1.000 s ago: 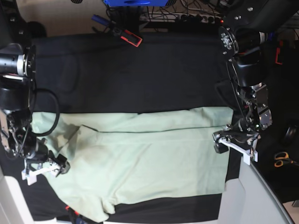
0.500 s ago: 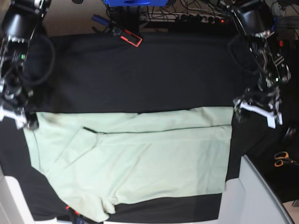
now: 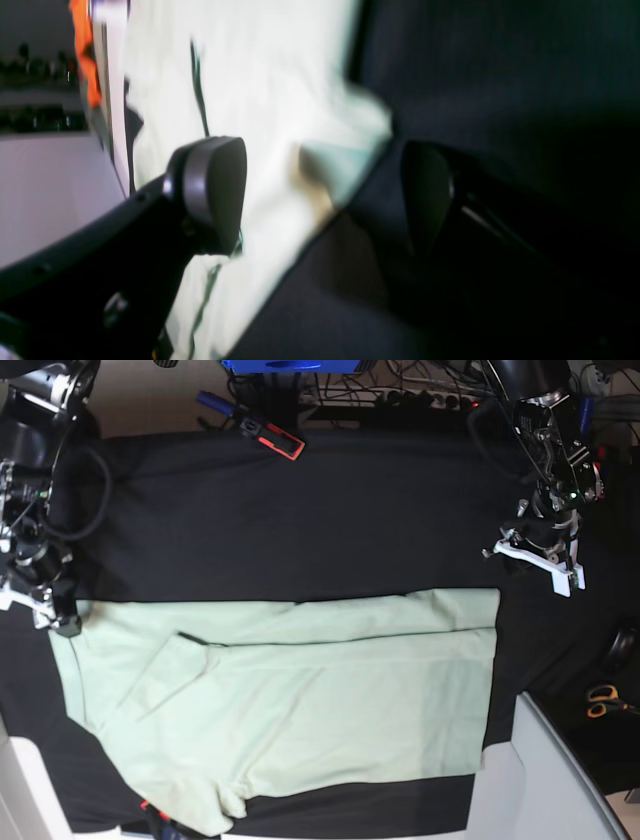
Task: Fold the T-shirt properly
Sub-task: 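Open both grippers and raise them off the folded shirt, then grasp the folded edge of the shirt with both grippers, then pull the folded edge back toward the arms with both grippers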
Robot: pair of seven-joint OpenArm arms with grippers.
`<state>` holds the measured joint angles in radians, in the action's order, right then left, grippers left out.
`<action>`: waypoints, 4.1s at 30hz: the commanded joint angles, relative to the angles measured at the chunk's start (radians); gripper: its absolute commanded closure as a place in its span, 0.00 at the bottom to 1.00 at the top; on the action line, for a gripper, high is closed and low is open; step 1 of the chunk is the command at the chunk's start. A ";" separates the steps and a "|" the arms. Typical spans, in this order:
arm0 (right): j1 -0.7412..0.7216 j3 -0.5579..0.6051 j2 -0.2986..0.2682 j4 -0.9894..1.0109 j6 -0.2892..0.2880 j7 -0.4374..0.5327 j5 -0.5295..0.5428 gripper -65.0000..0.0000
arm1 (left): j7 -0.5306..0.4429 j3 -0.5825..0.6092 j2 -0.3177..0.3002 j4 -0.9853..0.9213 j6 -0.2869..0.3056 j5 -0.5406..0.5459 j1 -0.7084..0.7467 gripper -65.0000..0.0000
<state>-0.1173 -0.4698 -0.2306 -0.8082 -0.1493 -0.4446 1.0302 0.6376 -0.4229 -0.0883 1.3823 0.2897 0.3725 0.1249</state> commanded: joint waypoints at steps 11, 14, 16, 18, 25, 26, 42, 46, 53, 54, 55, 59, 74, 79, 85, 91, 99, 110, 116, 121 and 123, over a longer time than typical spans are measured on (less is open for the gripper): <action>-0.066 0.004 -0.033 0.076 0.010 0.008 -0.008 0.56 | -0.017 0.005 -0.003 -0.079 0.004 0.010 -0.037 0.72; -0.068 0.004 -0.031 0.076 0.010 0.007 -0.008 0.58 | -0.017 0.003 -0.003 -0.083 0.004 0.010 -0.038 0.57; -0.069 0.004 -0.031 0.076 0.010 0.007 -0.009 0.58 | -0.017 0.000 -0.003 -0.083 0.004 0.010 -0.040 0.53; -0.078 0.004 -0.026 0.076 0.010 0.007 -0.009 0.58 | -0.017 0.000 -0.003 -0.083 0.004 0.010 -0.040 0.53; -0.089 0.019 0.001 0.076 0.010 0.005 -0.011 0.58 | -0.017 0.000 -0.003 -0.083 0.004 0.010 -0.040 0.53; -0.091 0.030 0.003 0.076 0.010 0.005 -0.011 0.59 | -0.017 -0.001 -0.003 -0.083 0.004 0.010 -0.041 0.53; -0.095 0.047 0.009 0.103 0.010 0.011 -0.004 1.00 | -0.019 -0.003 0.023 -0.113 0.004 0.012 -0.115 0.27; -0.095 0.047 0.009 0.112 0.010 0.010 -0.004 1.00 | -0.019 -0.003 0.042 -0.128 0.004 0.012 -0.141 0.26; -0.094 0.047 0.004 0.112 0.010 0.007 -0.004 1.00 | -0.025 -0.041 0.054 -0.263 0.003 0.012 -0.212 0.26; -0.094 0.047 0.004 0.112 0.010 0.007 -0.004 1.00 | -0.025 -0.067 0.057 -0.272 0.003 0.012 -0.221 0.26; -0.094 0.047 0.004 0.112 0.010 0.007 -0.004 1.00 | -0.025 -0.087 0.066 -0.281 0.003 0.012 -0.232 0.27; -0.094 0.050 0.003 0.112 0.010 0.007 -0.004 1.00 | -0.025 -0.124 0.071 -0.301 0.003 0.012 -0.252 0.27; -0.095 0.053 0.004 0.112 0.010 0.007 -0.004 1.00 | -0.025 -0.127 0.077 -0.424 0.003 0.012 -0.322 0.38; -0.095 0.055 0.004 0.112 0.010 0.007 -0.008 1.00 | -0.025 -0.129 0.086 -0.429 0.003 0.012 -0.321 0.90; -0.092 0.052 0.004 0.112 0.010 0.007 -0.008 1.00 | -0.020 -0.127 0.084 -0.429 0.003 0.003 -0.313 0.99; -0.083 0.047 0.003 0.111 0.010 0.007 -0.006 1.00 | -0.020 -0.123 0.071 -0.421 0.003 0.000 -0.290 1.00; -0.051 0.047 0.001 0.103 0.010 0.007 -0.006 1.00 | -0.017 -0.121 0.071 -0.349 0.003 0.000 -0.229 1.00; 0.078 0.046 0.001 -0.060 0.014 -0.030 -0.004 1.00 | -0.017 -0.120 0.068 -0.291 0.004 0.000 -0.146 1.00; 0.149 0.046 0.001 -0.115 0.014 -0.030 -0.004 1.00 | -0.017 -0.001 0.061 -0.157 0.003 0.001 -0.037 1.00; 0.216 0.046 0.001 -0.179 0.014 -0.030 -0.004 1.00 | -0.017 0.006 0.065 -0.093 0.003 0.003 0.032 1.00; 0.238 0.046 0.001 -0.193 0.014 -0.030 -0.004 1.00 | -0.017 0.005 0.060 -0.087 0.003 0.006 0.049 1.00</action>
<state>0.1192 -0.4202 -0.2123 -0.9932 -0.1497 -0.4728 1.0397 0.5972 -0.4137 -0.0200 1.2877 0.3077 0.3981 0.1650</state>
